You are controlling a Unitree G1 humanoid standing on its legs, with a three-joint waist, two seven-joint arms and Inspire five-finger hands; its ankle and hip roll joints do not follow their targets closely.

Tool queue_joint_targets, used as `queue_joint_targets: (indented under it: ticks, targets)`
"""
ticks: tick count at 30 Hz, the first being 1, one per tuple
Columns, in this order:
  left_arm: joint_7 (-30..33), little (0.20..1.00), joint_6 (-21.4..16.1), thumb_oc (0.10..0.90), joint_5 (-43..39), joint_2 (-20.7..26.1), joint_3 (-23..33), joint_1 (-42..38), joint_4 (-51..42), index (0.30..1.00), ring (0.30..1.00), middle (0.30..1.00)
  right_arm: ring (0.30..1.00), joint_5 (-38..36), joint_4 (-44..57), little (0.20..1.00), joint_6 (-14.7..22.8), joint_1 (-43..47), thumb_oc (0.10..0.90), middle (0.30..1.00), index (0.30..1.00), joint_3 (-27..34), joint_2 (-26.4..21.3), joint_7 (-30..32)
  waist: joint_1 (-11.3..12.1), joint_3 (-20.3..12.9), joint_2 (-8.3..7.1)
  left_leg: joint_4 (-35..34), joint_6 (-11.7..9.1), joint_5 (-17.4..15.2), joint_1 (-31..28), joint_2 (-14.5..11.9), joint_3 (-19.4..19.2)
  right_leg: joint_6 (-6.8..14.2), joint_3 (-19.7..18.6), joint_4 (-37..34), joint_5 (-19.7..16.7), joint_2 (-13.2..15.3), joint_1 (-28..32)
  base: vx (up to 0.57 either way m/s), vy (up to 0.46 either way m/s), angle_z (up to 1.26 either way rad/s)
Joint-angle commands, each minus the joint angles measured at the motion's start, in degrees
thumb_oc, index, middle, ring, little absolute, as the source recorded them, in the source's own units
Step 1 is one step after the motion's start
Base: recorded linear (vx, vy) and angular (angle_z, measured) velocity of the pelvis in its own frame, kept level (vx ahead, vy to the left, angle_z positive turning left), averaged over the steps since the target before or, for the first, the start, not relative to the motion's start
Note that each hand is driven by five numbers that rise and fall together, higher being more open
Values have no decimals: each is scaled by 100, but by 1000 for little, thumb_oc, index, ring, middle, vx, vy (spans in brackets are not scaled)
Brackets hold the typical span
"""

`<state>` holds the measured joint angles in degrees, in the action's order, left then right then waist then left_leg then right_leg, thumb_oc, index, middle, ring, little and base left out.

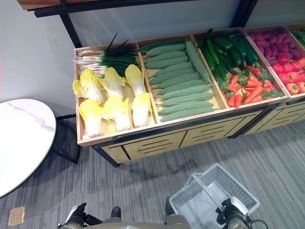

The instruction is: Get the vegetables into the basket

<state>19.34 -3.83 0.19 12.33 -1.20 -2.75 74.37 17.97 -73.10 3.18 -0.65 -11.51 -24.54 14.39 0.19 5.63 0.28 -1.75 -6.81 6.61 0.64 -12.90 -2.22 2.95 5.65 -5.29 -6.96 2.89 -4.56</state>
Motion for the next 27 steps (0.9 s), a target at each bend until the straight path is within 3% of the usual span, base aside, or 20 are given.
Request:
queue_joint_targets:
  ticks: [1, 6, 10, 14, 16, 22, 27]
  targets:
    - [1484, 1000, -456, 900, -1119, 609, 745, -418, 9, 1000, 1000, 1000, 300, -149, -159, 300, 56, 56, 400, 300, 300, -68, -16, 461, -72, -51, -381, -325, -92, -226, -133, 245, 84, 546, 140, 136, 90, 443, 191, 26, -10, 7]
    - [2579, 1000, -706, 900, -1317, 1074, 1408, -611, -609, 1000, 1000, 1000, 300, -71, -230, 300, 110, 67, 400, 300, 300, -208, 37, 545, -68, -170, -381, -325, -114, -374, -251, 295, -67, 623, 75, 29, 46, 524, 252, -6, 31, 0]
    - [3051, 1000, -857, 900, -1015, 1330, 1521, -547, -1806, 1000, 1000, 1000, 300, -34, -225, 300, 144, 8, 400, 300, 300, -222, 27, 520, -38, -216, -391, -325, -105, -428, -293, 323, -55, 648, 66, 29, 40, 571, 285, 9, 25, -11]
    - [3416, 1000, -699, 900, 15, 1641, 1419, -465, -3620, 1000, 1000, 1000, 300, -61, -246, 300, 187, -64, 400, 300, 300, -182, 48, 491, -6, -245, -417, -325, -89, -470, -280, 371, 14, 675, 114, 29, 28, 617, 311, 2, 1, 1]
    - [3390, 1000, -581, 900, 550, 1746, 1322, -522, -4503, 1000, 1000, 1000, 300, -89, -212, 300, 213, -82, 400, 300, 300, -193, 75, 446, -5, -258, -432, -325, -83, -488, -267, 376, 18, 685, 124, 29, 25, 626, 309, 6, 2, 8]
    - [3190, 1000, -391, 900, 1471, 1857, 957, -788, -5334, 1000, 1000, 1000, 300, -36, 40, 300, 305, -11, 400, 300, 300, -417, 115, 371, -69, -282, -453, -325, -88, -521, -258, 393, -62, 695, 36, 29, 1, 634, 257, 2, 7, -4]
    - [2773, 1000, -439, 900, 1560, 1645, 455, -1080, -5345, 1000, 1000, 1000, 300, 0, 264, 300, 340, 40, 400, 300, 300, -556, 161, 335, -205, -280, -458, -325, -98, -532, -261, 370, -174, 697, -48, 29, -1, 603, 193, 4, -6, -9]
